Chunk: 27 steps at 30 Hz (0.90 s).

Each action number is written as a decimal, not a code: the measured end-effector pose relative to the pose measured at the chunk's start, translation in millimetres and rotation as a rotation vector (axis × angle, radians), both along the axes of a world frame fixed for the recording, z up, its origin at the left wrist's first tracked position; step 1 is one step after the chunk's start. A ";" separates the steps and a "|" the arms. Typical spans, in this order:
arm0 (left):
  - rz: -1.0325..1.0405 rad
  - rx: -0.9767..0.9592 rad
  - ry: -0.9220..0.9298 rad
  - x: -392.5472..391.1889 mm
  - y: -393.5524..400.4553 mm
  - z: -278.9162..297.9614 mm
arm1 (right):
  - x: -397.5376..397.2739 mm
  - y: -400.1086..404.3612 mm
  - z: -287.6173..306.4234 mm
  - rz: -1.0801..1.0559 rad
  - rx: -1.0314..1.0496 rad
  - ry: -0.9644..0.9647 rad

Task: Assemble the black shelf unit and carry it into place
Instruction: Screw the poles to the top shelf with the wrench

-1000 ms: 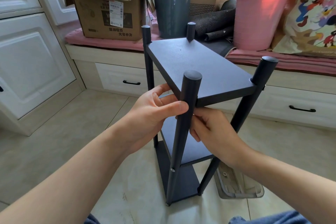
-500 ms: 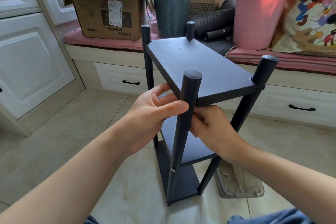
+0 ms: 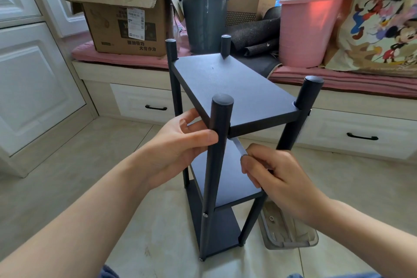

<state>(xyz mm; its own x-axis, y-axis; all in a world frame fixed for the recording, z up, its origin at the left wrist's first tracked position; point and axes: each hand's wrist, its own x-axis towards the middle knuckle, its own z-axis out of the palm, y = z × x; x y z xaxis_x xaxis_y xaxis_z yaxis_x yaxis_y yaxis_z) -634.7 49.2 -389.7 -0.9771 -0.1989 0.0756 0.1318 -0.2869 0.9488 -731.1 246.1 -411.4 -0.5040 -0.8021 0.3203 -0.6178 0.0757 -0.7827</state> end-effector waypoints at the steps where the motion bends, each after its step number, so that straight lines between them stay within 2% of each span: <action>1: -0.001 0.033 -0.007 -0.4 -0.8 1.5 | -0.4 1.0 0.8 -0.004 -0.009 -0.003; 5: -0.041 0.357 -0.012 -1.9 -1.2 9.6 | -0.7 3.3 4.3 -0.022 -0.057 -0.027; 8: 0.032 0.461 -0.026 -6.9 -0.8 12.2 | -2.6 7.4 4.4 -0.030 -0.063 0.001; 13: 0.086 0.517 -0.021 -18.4 -0.8 15.6 | -6.5 12.1 2.4 -0.033 -0.067 0.038; 21: 0.082 0.461 -0.014 -32.1 0.2 20.3 | -10.9 16.5 0.1 -0.044 -0.051 0.115; 27: 0.223 0.443 0.032 -37.4 8.2 17.4 | -17.3 17.6 3.3 -0.085 -0.047 0.112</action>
<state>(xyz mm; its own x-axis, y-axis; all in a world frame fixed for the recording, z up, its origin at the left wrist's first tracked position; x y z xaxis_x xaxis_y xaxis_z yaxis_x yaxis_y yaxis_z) -672.1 57.4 -372.2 -0.9056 -0.4226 -0.0343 0.2631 -0.6235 0.7362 -748.4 263.7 -408.1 -0.5282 -0.7410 0.4147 -0.6945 0.0960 -0.7131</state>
